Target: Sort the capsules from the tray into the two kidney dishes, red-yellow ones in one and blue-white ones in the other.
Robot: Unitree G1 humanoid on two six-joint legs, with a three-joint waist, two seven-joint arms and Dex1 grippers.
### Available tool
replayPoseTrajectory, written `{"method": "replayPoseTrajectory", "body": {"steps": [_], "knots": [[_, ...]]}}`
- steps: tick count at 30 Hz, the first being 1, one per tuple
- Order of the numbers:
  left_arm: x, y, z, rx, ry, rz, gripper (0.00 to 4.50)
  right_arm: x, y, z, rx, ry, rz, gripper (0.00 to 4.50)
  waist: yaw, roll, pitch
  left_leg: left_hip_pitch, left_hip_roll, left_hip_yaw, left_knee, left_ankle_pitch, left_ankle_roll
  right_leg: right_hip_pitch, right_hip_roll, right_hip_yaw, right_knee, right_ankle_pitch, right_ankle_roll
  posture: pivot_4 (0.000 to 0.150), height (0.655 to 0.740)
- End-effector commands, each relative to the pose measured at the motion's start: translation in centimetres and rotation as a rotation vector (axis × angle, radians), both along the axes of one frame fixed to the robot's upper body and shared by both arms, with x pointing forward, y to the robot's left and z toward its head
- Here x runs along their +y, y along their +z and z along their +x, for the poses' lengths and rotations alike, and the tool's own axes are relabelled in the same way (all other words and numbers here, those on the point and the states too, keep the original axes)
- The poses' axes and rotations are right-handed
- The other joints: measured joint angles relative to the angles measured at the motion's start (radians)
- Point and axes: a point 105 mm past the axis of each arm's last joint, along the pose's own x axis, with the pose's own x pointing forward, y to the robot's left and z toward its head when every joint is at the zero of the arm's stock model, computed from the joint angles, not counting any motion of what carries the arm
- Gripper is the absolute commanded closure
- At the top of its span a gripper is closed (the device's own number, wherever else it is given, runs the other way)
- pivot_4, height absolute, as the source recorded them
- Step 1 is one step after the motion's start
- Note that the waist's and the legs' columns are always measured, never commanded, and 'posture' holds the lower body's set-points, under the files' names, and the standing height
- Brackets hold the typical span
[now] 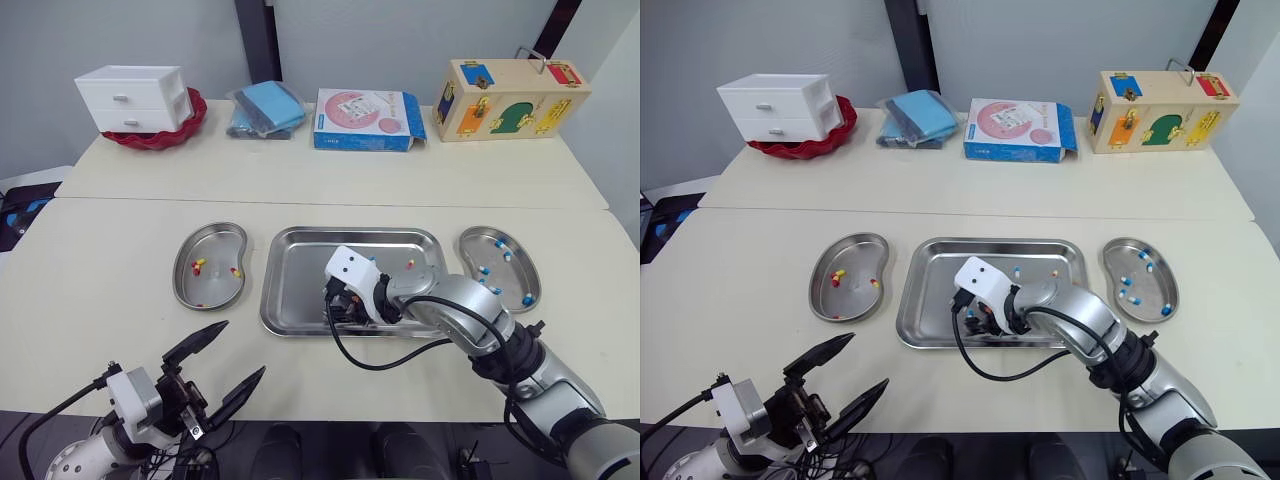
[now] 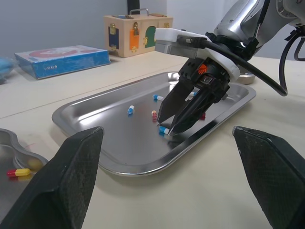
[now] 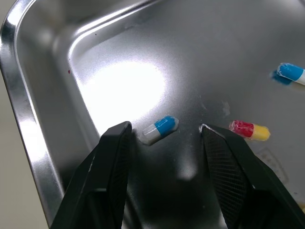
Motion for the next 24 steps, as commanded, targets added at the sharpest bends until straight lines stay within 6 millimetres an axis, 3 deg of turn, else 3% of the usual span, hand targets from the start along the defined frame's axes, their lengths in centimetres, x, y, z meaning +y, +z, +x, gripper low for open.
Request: {"method": "replayPoseTrajectory", "body": {"steps": [1,5,6,15,22,24], "knots": [[0.0,0.4,-0.2,-0.021,-0.001,0.003,0.00,0.5,0.2,-0.3,-0.034,0.041,-0.025,1.94,0.000,0.000,0.000,0.000,0.000,0.000,0.000,0.000,0.000,0.000,0.000,0.000,0.000,0.000,0.000,0.150,0.7400],[0.1,0.3,-0.2,-0.017,0.003,0.008,0.00,0.6,-0.1,-0.4,-0.053,0.066,-0.052,1.94,-0.001,0.000,0.000,0.000,0.000,0.000,0.000,0.000,0.000,0.000,0.000,0.000,0.000,0.000,0.000,0.150,0.7400],[0.1,0.3,-0.2,-0.016,0.003,0.009,0.00,0.6,-0.1,-0.5,-0.055,0.071,-0.055,2.37,-0.001,0.000,0.000,0.000,0.000,0.000,0.000,0.000,0.000,0.000,0.000,0.000,0.000,0.000,0.000,0.150,0.7400],[0.1,0.2,-0.5,-0.007,0.006,0.009,0.00,0.7,-0.2,-0.5,-0.065,0.074,-0.049,4.49,-0.001,0.000,0.000,0.000,0.000,0.000,0.000,0.000,0.000,0.000,0.000,0.000,0.000,0.000,0.000,0.150,0.7400],[-0.1,0.4,-0.6,-0.026,-0.010,0.010,0.00,0.9,1.4,-0.7,-0.111,0.125,0.046,4.49,-0.001,0.000,0.000,0.000,0.000,0.000,-0.001,0.000,0.000,-0.001,0.000,0.000,-0.001,0.000,0.000,0.150,0.7400],[-0.5,0.4,-0.7,-0.031,-0.036,0.007,0.00,-0.3,2.6,-0.8,-0.135,0.139,0.097,4.49,0.001,0.000,0.000,0.000,0.000,0.000,-0.001,0.000,0.000,0.000,0.000,0.000,-0.001,0.000,0.000,0.150,0.7400]]}}
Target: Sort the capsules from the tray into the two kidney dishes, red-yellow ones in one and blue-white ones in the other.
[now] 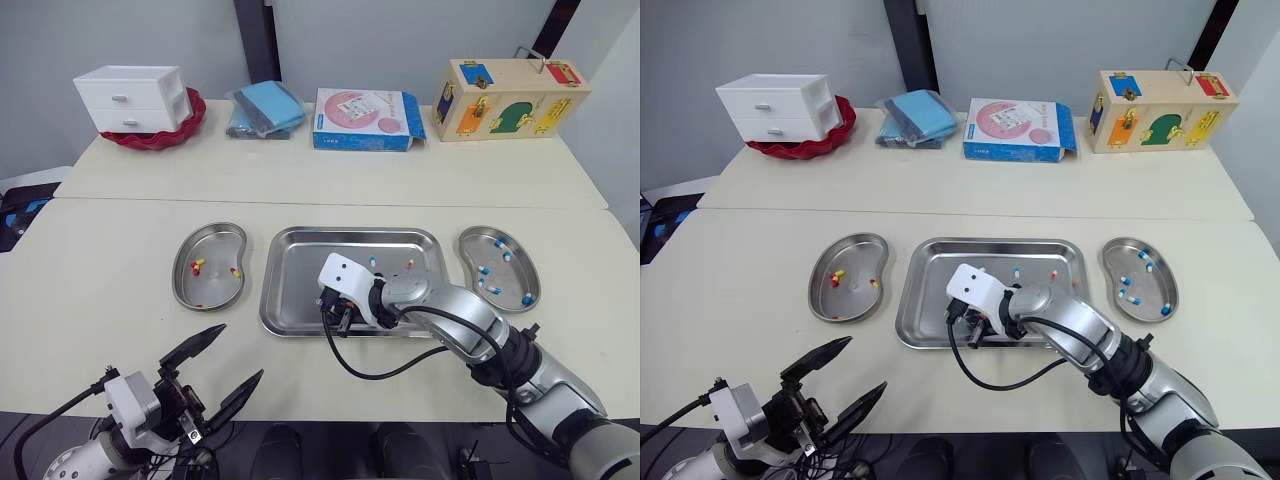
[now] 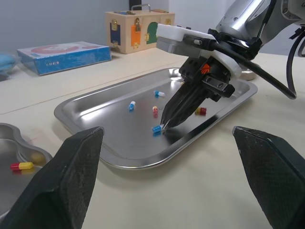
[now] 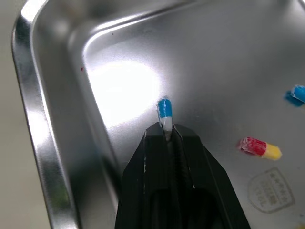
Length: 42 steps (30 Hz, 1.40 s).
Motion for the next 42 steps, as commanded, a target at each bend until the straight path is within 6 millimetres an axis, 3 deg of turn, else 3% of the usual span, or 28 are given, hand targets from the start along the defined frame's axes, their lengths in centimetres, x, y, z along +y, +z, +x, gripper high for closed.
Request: {"method": "replayPoseTrajectory", "body": {"steps": [1,9,13,19,34,42], "knots": [[-0.8,0.7,-0.4,-0.039,-0.060,-0.003,0.00,-1.6,3.3,-0.2,-0.073,0.040,0.126,4.49,0.004,0.000,0.000,0.000,0.000,0.000,0.000,0.000,0.000,0.000,0.000,0.000,0.000,0.000,0.000,0.150,0.7400],[-3.0,0.4,-1.0,-0.077,-0.254,-0.015,0.00,-12.1,5.8,-1.4,-0.122,-0.064,0.188,4.49,0.019,0.000,0.000,-0.001,-0.001,0.001,-0.001,0.000,0.000,0.001,0.000,0.000,-0.002,0.000,0.000,0.150,0.7400],[-4.1,0.5,-1.2,-0.078,-0.330,-0.058,0.00,-18.5,6.1,-2.1,-0.123,-0.235,0.140,4.49,0.019,0.000,0.000,0.000,-0.001,0.002,-0.001,0.000,0.000,0.001,0.000,0.001,-0.003,0.000,0.000,0.150,0.7400],[-5.0,0.5,-1.5,-0.101,-0.399,-0.092,0.00,-24.9,6.5,-2.0,-0.150,-0.508,0.146,4.49,0.012,0.000,0.000,0.001,0.000,0.003,0.000,0.000,0.001,0.003,0.000,0.002,-0.002,0.000,0.000,0.150,0.7400],[-5.4,0.8,-1.2,-0.126,-0.410,-0.113,0.00,-28.4,4.7,-1.1,-0.150,-0.706,0.069,4.49,0.013,0.000,0.000,0.001,-0.001,0.003,0.000,0.000,0.001,0.004,0.000,0.003,-0.002,0.000,0.000,0.150,0.7400],[-5.3,0.8,-1.0,-0.128,-0.398,-0.111,0.00,-28.8,4.4,-0.7,-0.148,-0.735,0.059,4.49,0.014,0.001,0.000,0.001,-0.001,0.003,0.000,0.000,0.001,0.003,0.000,0.003,-0.002,0.000,0.000,0.150,0.7400]]}}
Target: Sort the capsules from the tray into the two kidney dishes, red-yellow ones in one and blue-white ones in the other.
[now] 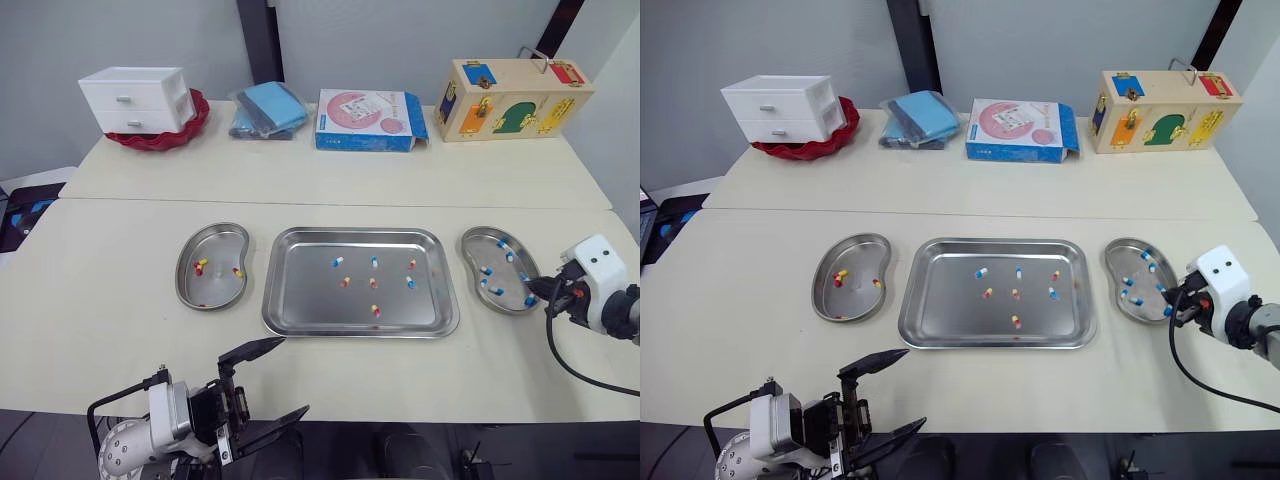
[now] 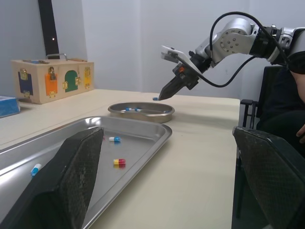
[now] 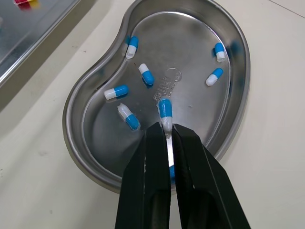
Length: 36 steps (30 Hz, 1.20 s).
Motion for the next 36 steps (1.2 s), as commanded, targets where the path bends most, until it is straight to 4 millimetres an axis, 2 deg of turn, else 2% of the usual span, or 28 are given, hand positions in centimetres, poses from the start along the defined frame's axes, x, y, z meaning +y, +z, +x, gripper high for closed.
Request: {"method": "replayPoseTrajectory", "body": {"steps": [1,12,16,36], "knots": [[0.0,0.4,-0.1,-0.031,0.006,-0.008,0.00,0.0,0.9,0.3,-0.035,-0.002,-0.021,4.20,0.001,0.000,0.000,0.000,0.000,0.000,0.000,0.000,0.000,0.000,0.000,0.000,0.000,0.000,0.000,0.150,0.7400],[0.2,0.4,0.4,-0.034,0.028,-0.006,0.00,0.3,1.5,-0.1,-0.058,0.033,-0.011,1.40,0.004,0.000,0.000,0.000,0.000,0.000,0.000,0.000,0.000,0.000,0.000,0.000,0.000,0.000,0.000,0.150,0.7400],[0.1,0.5,0.4,-0.037,0.032,-0.007,0.00,0.6,1.7,-0.6,-0.064,0.070,0.004,0.06,0.004,0.000,0.000,0.000,0.000,0.000,0.000,0.000,0.000,0.000,0.000,0.000,0.000,0.000,0.000,0.150,0.7400],[0.8,0.4,1.1,-0.039,0.099,0.006,0.00,0.6,1.9,-0.7,-0.069,0.136,-0.002,0.02,0.005,0.000,0.000,0.000,0.000,0.000,0.001,0.000,0.000,0.001,0.000,0.000,0.000,0.000,0.000,0.150,0.7400]]}}
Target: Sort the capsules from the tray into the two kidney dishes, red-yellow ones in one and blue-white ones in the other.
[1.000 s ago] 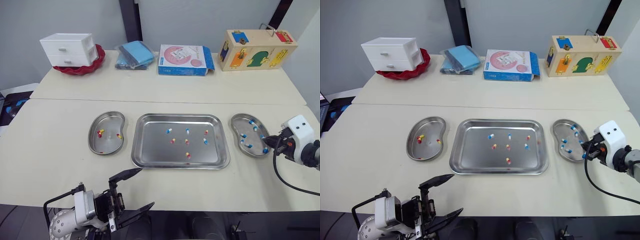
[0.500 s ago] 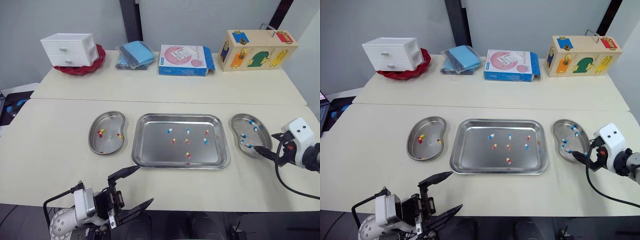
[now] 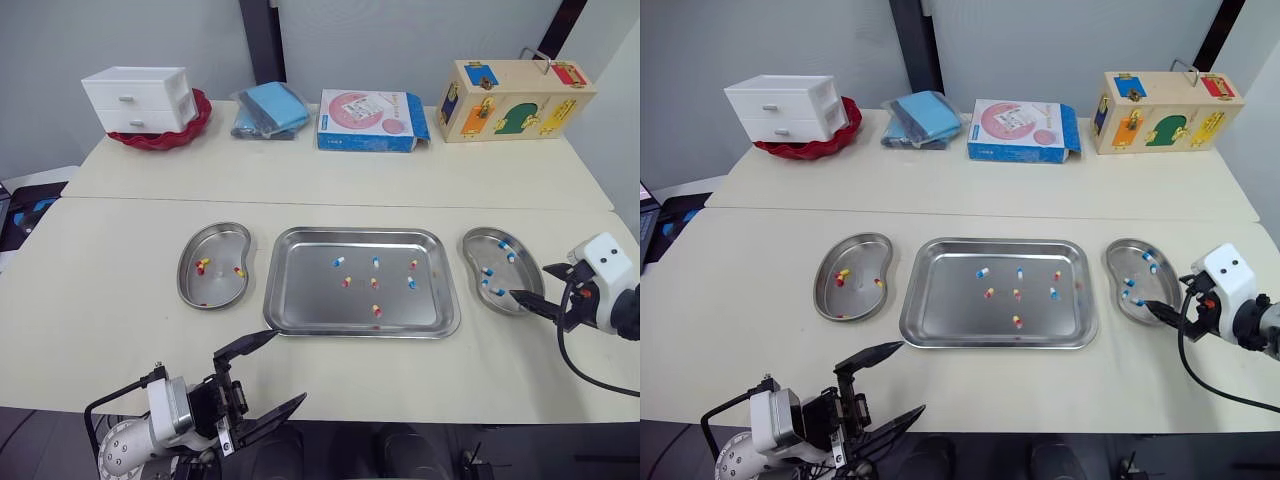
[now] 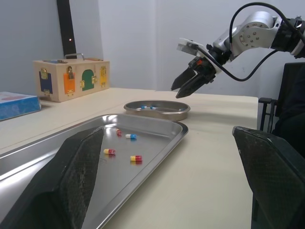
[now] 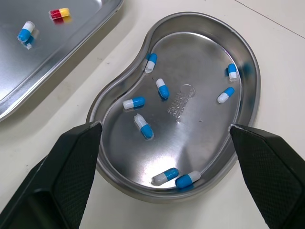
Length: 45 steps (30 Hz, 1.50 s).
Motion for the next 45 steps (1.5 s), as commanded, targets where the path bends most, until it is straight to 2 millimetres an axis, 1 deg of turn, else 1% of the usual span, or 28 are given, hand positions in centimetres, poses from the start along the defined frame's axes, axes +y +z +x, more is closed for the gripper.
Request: {"method": "replayPoseTrajectory", "body": {"steps": [1,5,7,10,12,14,17,18,21,23,25,27,30,38,43,45], "knots": [[0.4,0.4,0.4,-0.014,0.029,0.007,0.00,0.2,1.1,-0.1,-0.044,0.033,-0.015,0.02,0.000,0.000,0.000,0.000,0.000,0.000,0.000,0.000,0.000,0.000,0.000,0.000,0.000,0.000,0.000,0.150,0.7400],[1.5,0.6,1.0,0.033,0.084,0.023,0.00,0.8,1.2,-0.9,-0.041,0.106,0.028,0.02,0.003,0.000,0.000,0.000,0.000,0.000,0.000,0.000,0.000,0.000,0.000,0.000,0.000,0.000,0.000,0.150,0.7400],[2.4,0.6,1.3,0.066,0.121,0.044,0.00,1.0,1.2,-1.6,-0.031,0.157,0.039,0.02,0.005,0.000,0.000,0.000,0.000,0.000,0.000,0.000,0.000,0.000,0.000,0.000,0.000,0.000,0.000,0.150,0.7400],[4.3,0.5,1.5,0.179,0.176,0.100,0.00,1.3,1.6,-2.7,-0.044,0.247,0.064,0.02,0.005,0.000,0.000,0.000,0.000,-0.001,0.000,0.000,0.000,0.001,0.000,-0.001,0.000,0.000,0.000,0.150,0.7400],[6.2,0.6,2.3,0.222,0.221,0.172,0.00,1.6,1.3,-3.9,0.004,0.325,0.071,0.02,0.005,0.001,0.000,0.001,0.000,-0.001,0.000,0.000,0.000,0.001,0.000,-0.001,0.000,0.000,0.000,0.150,0.7400],[8.4,1.6,3.6,0.254,0.301,0.212,0.00,1.7,0.9,-5.0,0.058,0.386,0.075,0.02,0.008,0.001,0.000,0.002,0.000,-0.001,0.000,0.000,0.000,0.003,0.000,-0.001,0.000,0.000,0.000,0.150,0.7400],[10.5,2.5,4.1,0.327,0.353,0.296,0.00,1.7,0.5,-5.9,0.090,0.443,0.071,0.02,0.007,0.000,0.001,0.004,0.000,-0.002,0.001,0.000,0.000,0.006,0.000,-0.002,0.000,0.000,0.000,0.150,0.7400],[12.1,3.0,4.4,0.359,0.401,0.337,0.00,1.7,0.2,-6.4,0.087,0.468,0.062,0.02,0.006,0.000,0.001,0.004,0.000,-0.002,0.001,0.000,0.000,0.006,0.000,-0.002,0.000,0.000,0.000,0.150,0.7400],[16.1,3.7,4.5,0.460,0.519,0.443,0.00,1.6,-0.9,-7.5,0.087,0.520,0.052,0.02,0.005,0.000,0.001,0.004,0.001,-0.002,-0.001,0.000,0.000,0.005,0.000,-0.002,-0.001,0.000,0.000,0.150,0.7400],[18.5,3.5,4.0,0.539,0.581,0.506,0.00,1.5,-1.5,-8.0,0.067,0.535,0.050,0.02,0.005,0.000,0.001,0.004,0.001,-0.001,-0.001,0.000,0.000,0.005,0.000,-0.002,-0.001,-0.001,0.000,0.150,0.7400],[20.4,3.2,3.5,0.592,0.621,0.576,0.00,1.2,-1.9,-8.0,0.015,0.537,0.046,0.02,0.001,0.001,0.002,0.004,0.001,-0.001,-0.002,0.000,0.000,0.005,0.000,-0.002,-0.002,-0.001,0.000,0.150,0.7400],[21.6,3.2,3.3,0.613,0.644,0.611,0.00,1.1,-2.4,-8.0,0.014,0.540,0.043,0.02,-0.003,0.001,0.002,0.005,0.000,0.000,-0.002,0.000,0.000,0.005,0.000,-0.001,-0.002,-0.001,0.000,0.150,0.7400],[22.2,3.4,3.6,0.621,0.649,0.633,0.00,1.0,-2.8,-8.0,0.010,0.541,0.050,0.02,-0.006,0.001,0.002,0.005,0.001,0.000,-0.002,0.000,0.000,0.005,0.000,-0.001,-0.002,-0.001,0.000,0.150,0.7400],[21.3,3.4,4.4,0.607,0.618,0.629,0.00,1.1,-3.1,-8.3,0.010,0.541,0.059,0.02,-0.005,0.001,0.002,0.005,0.001,0.000,-0.003,0.000,0.000,0.005,0.000,-0.002,-0.002,-0.001,0.000,0.150,0.7400],[19.5,3.3,5.2,0.581,0.544,0.626,0.00,2.2,-3.5,-8.9,-0.015,0.565,0.104,0.02,-0.003,0.001,0.002,0.005,0.001,-0.001,-0.003,0.000,0.000,0.005,0.000,-0.002,-0.002,-0.001,0.000,0.150,0.7400],[18.0,3.7,5.9,0.573,0.499,0.613,0.00,3.4,-3.6,-9.4,-0.053,0.594,0.146,0.02,-0.003,0.001,0.002,0.005,0.001,-0.001,-0.003,0.000,0.000,0.005,0.000,-0.002,-0.002,-0.001,0.000,0.150,0.7400]]}}
